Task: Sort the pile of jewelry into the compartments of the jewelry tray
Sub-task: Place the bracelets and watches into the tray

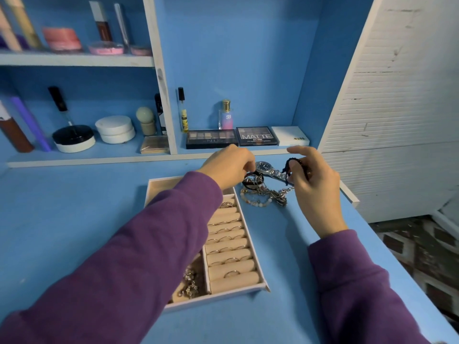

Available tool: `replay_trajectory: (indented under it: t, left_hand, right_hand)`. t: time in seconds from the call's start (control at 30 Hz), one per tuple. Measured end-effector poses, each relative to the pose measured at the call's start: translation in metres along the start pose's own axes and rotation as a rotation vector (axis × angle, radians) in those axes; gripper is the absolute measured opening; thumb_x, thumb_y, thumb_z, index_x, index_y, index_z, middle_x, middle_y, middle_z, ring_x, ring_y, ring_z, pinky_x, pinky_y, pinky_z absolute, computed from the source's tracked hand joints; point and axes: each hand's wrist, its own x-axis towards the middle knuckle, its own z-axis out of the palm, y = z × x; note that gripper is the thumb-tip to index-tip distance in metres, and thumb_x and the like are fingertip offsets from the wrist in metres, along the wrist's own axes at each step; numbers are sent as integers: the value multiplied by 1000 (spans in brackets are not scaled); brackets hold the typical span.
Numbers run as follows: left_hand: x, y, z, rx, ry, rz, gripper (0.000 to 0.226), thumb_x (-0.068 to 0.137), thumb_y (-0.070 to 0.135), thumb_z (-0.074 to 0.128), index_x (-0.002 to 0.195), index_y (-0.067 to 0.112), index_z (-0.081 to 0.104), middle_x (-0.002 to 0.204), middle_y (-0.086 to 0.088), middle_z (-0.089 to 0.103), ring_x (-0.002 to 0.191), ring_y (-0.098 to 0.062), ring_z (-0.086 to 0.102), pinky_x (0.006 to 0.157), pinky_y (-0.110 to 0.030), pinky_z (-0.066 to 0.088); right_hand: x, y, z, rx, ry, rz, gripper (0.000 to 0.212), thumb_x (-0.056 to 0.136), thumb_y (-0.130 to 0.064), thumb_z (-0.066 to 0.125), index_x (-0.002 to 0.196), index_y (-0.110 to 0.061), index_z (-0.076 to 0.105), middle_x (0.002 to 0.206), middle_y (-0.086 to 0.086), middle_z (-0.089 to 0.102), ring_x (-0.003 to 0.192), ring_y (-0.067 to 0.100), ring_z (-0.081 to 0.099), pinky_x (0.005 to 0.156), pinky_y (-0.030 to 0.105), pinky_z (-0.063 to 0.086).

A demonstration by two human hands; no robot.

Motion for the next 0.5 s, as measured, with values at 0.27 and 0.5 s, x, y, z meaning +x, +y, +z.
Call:
replay_trajectory:
  t: [0.27,0.5]
  left_hand:
    - [4,5,11,66,23,-94,30,88,7,54,115,19,59,108,-7,67,103,-25,59,82,-31,42]
    - [5,8,13,-149,18,-161,28,81,2,60,106,13,62,105,-10,66,95,-25,62,86,-38,50]
  right_hand:
    - [-2,6,6,-59,-118,6,38,79,11,46,106,-13,60,78,-1,65,67,11,55,60,9,40]
    - [-1,9,9,-187,-89,-112,25,77,11,57,89,-5,72,79,6,64,65,6,52,64,1,36]
